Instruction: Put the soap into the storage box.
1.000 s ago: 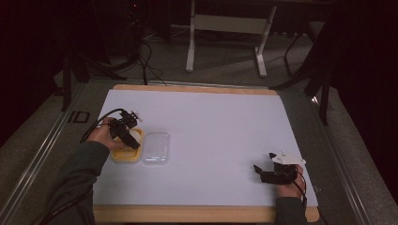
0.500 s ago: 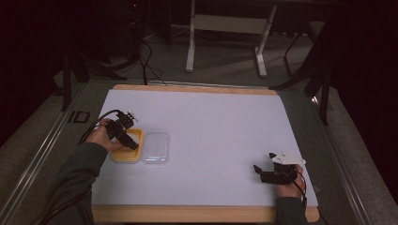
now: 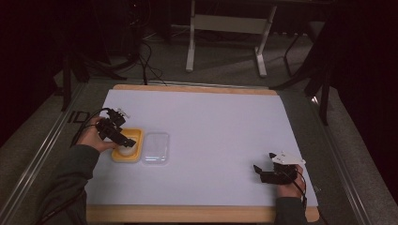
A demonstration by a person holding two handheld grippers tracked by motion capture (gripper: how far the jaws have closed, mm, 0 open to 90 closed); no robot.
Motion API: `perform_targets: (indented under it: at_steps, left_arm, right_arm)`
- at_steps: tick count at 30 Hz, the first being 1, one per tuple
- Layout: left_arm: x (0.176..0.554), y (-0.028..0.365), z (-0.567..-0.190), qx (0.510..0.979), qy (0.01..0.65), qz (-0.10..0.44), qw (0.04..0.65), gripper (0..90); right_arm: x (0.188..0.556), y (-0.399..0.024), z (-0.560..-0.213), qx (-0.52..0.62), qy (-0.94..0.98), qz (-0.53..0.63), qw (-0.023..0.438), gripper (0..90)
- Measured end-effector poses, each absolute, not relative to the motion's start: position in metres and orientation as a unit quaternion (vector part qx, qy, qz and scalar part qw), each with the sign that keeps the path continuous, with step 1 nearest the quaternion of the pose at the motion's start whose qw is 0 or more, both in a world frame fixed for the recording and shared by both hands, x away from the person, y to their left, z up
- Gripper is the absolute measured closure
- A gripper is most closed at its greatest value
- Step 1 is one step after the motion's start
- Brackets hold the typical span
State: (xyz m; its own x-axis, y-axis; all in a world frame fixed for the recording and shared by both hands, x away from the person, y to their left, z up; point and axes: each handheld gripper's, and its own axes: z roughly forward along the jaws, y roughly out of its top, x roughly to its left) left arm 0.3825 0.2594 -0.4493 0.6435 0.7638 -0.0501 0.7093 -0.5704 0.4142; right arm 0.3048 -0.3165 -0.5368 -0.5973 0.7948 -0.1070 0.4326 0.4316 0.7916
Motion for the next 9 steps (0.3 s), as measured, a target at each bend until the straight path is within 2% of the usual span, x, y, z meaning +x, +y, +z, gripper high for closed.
perform_targets:
  at_steps: [9]
  left_arm:
    - [0.363,0.256,-0.432,0.876,0.405,0.115,0.234,20.1]
  right_arm:
    - [0.306,-0.317,-0.537,0.379,0.812,0.375,0.240,16.6]
